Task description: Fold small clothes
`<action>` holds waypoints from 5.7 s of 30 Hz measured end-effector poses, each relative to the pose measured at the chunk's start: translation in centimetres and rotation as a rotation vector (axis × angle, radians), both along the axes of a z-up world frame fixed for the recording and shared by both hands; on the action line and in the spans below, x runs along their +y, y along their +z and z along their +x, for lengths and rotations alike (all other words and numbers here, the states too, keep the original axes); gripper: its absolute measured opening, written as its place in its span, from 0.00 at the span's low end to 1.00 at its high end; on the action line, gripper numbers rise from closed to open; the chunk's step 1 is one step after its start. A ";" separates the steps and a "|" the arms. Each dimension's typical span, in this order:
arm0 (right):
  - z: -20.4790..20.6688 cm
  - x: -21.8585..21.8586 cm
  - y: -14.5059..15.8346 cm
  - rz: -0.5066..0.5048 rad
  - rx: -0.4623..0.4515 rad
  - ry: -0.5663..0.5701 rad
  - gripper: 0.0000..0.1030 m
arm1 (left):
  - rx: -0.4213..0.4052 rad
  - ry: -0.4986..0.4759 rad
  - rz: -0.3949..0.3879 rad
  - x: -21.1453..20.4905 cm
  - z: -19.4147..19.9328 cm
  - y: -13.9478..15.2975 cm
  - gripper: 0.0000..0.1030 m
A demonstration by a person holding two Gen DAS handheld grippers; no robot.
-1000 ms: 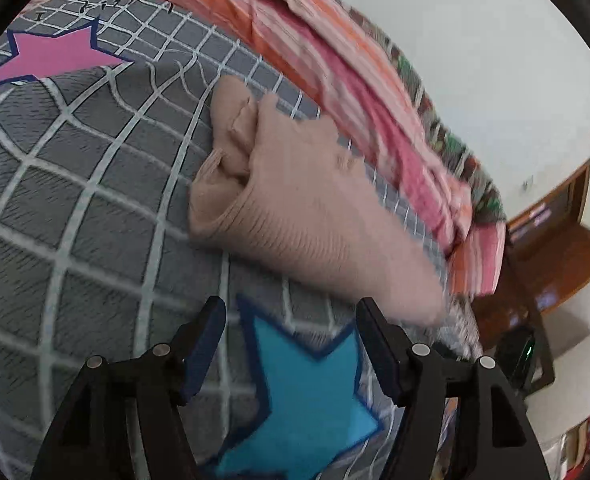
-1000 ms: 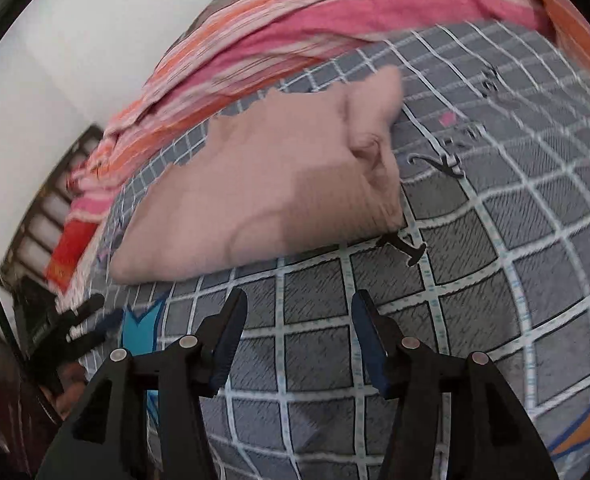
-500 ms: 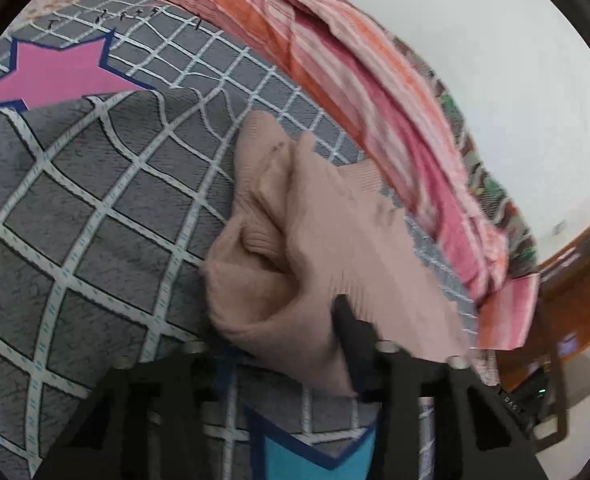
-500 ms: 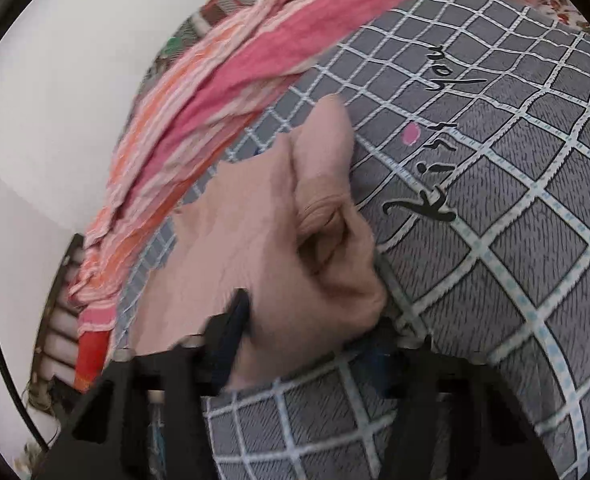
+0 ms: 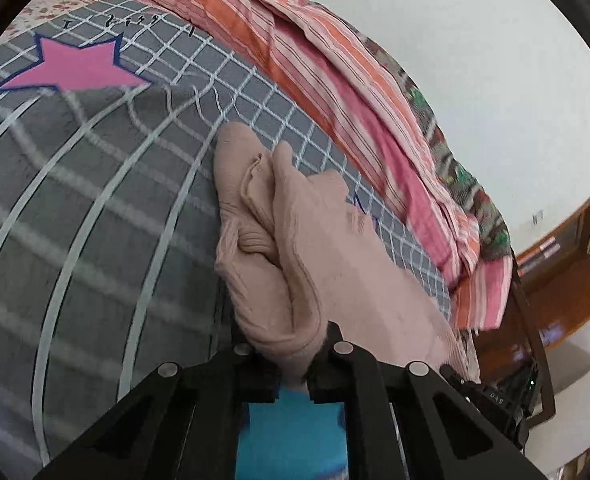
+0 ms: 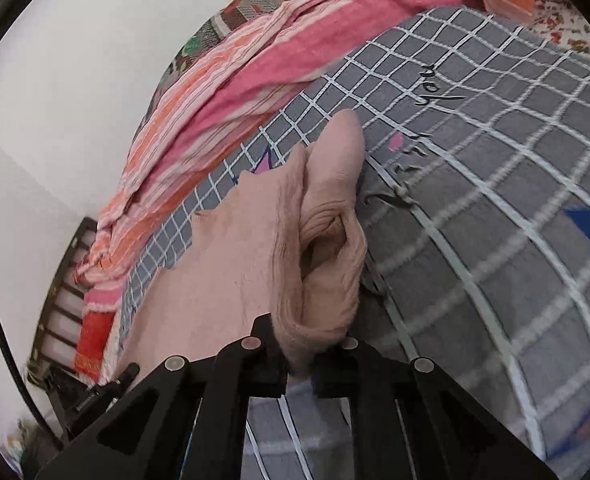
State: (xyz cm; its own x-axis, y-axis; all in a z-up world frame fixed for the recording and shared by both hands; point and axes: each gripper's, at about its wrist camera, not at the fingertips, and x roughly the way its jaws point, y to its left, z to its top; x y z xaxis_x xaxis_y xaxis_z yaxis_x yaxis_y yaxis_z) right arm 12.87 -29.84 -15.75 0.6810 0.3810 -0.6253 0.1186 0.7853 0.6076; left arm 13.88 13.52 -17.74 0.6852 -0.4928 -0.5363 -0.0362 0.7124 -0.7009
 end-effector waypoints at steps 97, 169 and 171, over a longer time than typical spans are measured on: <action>16.3 17.6 -2.6 -0.723 0.120 0.209 0.41 | -0.010 0.045 0.600 5.7 11.4 -1.2 0.64; -1.6 18.6 0.0 -0.795 -0.011 0.294 0.43 | -0.087 -0.062 0.358 6.7 5.7 -0.1 0.69; -3.2 18.8 -0.7 -0.817 -0.022 0.313 0.43 | -0.109 -0.109 0.335 5.9 3.5 0.2 0.70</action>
State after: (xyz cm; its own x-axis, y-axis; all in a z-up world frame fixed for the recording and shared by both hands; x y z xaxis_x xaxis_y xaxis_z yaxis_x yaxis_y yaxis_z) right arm 9.69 -11.04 -16.44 0.6353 -0.0092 -0.7723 -0.1808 0.9704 -0.1603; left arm 17.39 19.37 -17.57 0.7006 -0.3751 -0.6070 0.1146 0.8988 -0.4232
